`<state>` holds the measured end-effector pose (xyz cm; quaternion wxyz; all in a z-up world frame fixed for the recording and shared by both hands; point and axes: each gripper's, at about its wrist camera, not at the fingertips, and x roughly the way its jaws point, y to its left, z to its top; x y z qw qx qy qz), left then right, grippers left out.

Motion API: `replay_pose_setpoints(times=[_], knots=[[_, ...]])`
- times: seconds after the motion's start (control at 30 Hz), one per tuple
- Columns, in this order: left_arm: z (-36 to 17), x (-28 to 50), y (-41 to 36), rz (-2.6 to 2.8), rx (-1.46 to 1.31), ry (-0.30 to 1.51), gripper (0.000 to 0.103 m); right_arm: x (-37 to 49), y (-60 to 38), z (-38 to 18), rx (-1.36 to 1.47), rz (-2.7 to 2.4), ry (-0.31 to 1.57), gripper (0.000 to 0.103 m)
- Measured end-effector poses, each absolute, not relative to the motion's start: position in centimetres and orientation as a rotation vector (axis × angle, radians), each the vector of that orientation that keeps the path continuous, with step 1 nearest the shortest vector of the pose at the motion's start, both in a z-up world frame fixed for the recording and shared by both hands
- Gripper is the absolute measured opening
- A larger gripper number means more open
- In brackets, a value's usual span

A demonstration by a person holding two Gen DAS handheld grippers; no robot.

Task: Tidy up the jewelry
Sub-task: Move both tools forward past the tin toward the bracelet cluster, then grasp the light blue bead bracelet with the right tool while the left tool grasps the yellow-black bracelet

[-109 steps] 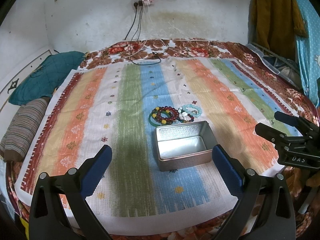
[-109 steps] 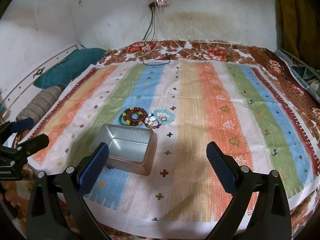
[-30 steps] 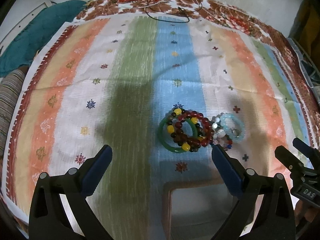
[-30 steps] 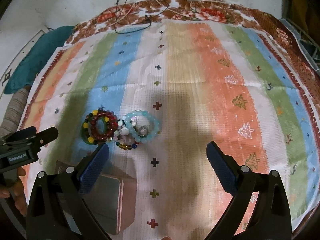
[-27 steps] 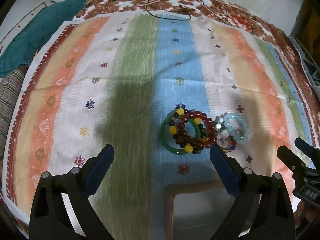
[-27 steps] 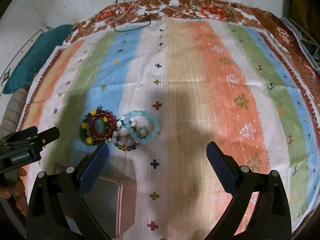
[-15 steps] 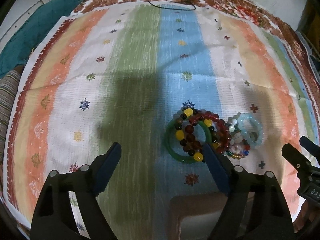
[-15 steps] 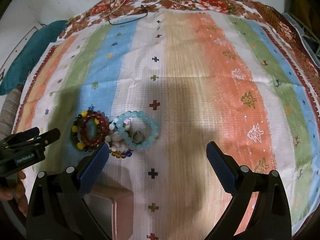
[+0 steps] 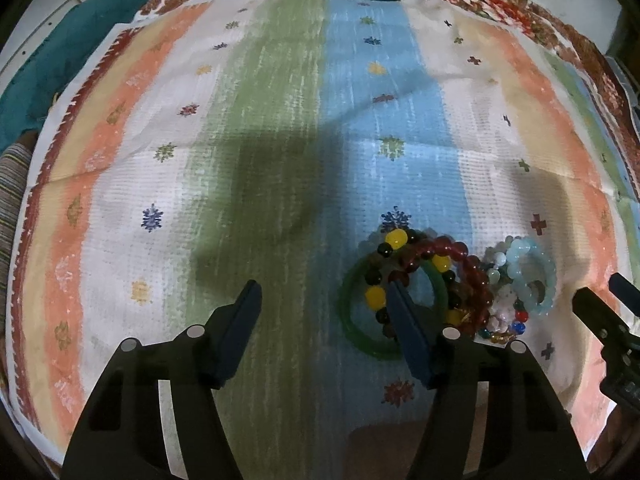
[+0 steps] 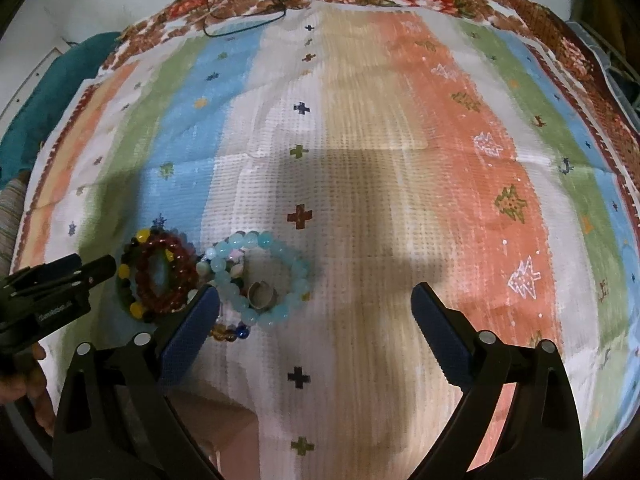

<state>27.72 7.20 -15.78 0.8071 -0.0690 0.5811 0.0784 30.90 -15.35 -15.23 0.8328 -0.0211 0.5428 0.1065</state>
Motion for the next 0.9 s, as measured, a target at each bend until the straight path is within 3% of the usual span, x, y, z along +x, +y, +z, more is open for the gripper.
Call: replay_pose_setpoints(times=[0.37,0.47,0.67,0.83,0.9], knots=[[-17.2,28.8,7.3,0.183,-0.121,1.266,0.064,32.3,-14.8,-16.8,-0.058,0.211,1.177,0.084],[-17.6,29.0,7.2,0.179,-0.097,1.272,0.062,32.5,-14.4,-16.9,-0.076,0.213,1.177,0.072],[-17.0,29.0,6.8,0.139,-0.110,1.265,0.035,33.3,-14.4,-18.3,-0.087,0.201,1.207,0.059],[-17.1,29.1,5.8,0.118,-0.037,1.258,0.030,33.5,-14.2,-19.3,-0.094,0.206,1.220,0.052],[-16.9,29.1,5.8,0.107,-0.045,1.248,0.023,33.4,-14.2,-19.3,-0.092,0.211,1.216,0.046]])
